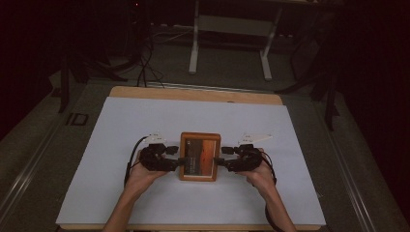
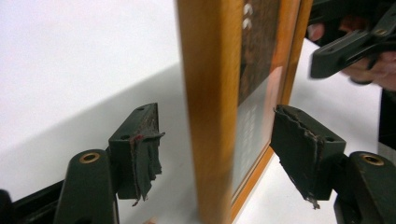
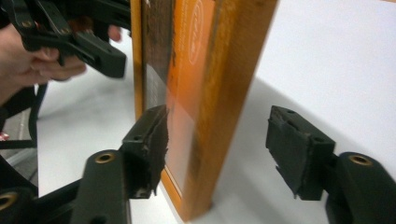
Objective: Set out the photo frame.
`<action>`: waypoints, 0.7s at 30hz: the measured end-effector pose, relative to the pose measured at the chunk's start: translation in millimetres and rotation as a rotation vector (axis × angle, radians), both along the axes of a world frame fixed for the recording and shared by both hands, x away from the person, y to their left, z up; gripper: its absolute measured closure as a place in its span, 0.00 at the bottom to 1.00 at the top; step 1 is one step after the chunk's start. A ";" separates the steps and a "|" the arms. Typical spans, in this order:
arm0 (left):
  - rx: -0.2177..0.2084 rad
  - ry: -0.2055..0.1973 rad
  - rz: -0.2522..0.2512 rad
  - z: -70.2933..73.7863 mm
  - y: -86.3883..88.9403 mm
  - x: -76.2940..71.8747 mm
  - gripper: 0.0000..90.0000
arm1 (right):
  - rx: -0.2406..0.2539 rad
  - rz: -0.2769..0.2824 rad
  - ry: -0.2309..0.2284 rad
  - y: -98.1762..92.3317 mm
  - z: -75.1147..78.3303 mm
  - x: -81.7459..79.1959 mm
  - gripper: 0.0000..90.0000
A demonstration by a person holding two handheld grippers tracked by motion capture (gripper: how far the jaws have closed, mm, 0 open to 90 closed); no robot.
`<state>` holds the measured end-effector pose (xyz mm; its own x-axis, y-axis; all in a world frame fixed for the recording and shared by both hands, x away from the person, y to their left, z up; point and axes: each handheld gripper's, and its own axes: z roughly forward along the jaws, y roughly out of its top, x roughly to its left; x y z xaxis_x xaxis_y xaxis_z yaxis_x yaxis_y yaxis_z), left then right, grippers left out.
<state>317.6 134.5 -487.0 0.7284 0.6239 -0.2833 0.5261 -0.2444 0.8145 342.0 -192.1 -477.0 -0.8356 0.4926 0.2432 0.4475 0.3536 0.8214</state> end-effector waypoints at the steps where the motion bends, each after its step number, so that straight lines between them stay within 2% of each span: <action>1: 0.003 -0.003 0.013 -0.1 4.4 -1.8 0.36 | -0.006 -0.004 -0.004 -3.4 1.3 -1.3 0.41; 4: 0.014 -0.009 0.065 -1.3 17.7 -7.4 0.36 | -0.026 -0.025 -0.015 -16.9 4.4 -5.1 0.38; 7: 0.064 -0.019 0.123 -5.0 29.1 -13.0 0.36 | -0.071 -0.065 -0.026 -34.3 2.9 -10.2 0.36; 10: 0.100 -0.021 0.169 -11.2 40.1 -18.2 0.36 | -0.106 -0.121 -0.022 -54.8 -3.5 -15.0 0.35; 13: 0.115 -0.015 0.217 -17.4 49.5 -23.3 0.36 | -0.104 -0.175 -0.005 -77.4 -12.8 -17.8 0.35; 17: 0.148 -0.026 0.302 -24.7 59.1 -28.1 0.36 | -0.129 -0.243 0.003 -99.1 -23.3 -20.6 0.35; 19: 0.167 -0.016 0.349 -29.1 63.5 -27.1 0.36 | -0.170 -0.275 -0.002 -106.3 -28.7 -20.9 0.35; 21: 0.201 0.004 0.399 -34.0 66.5 -24.6 0.36 | -0.170 -0.301 0.005 -112.6 -32.9 -18.8 0.35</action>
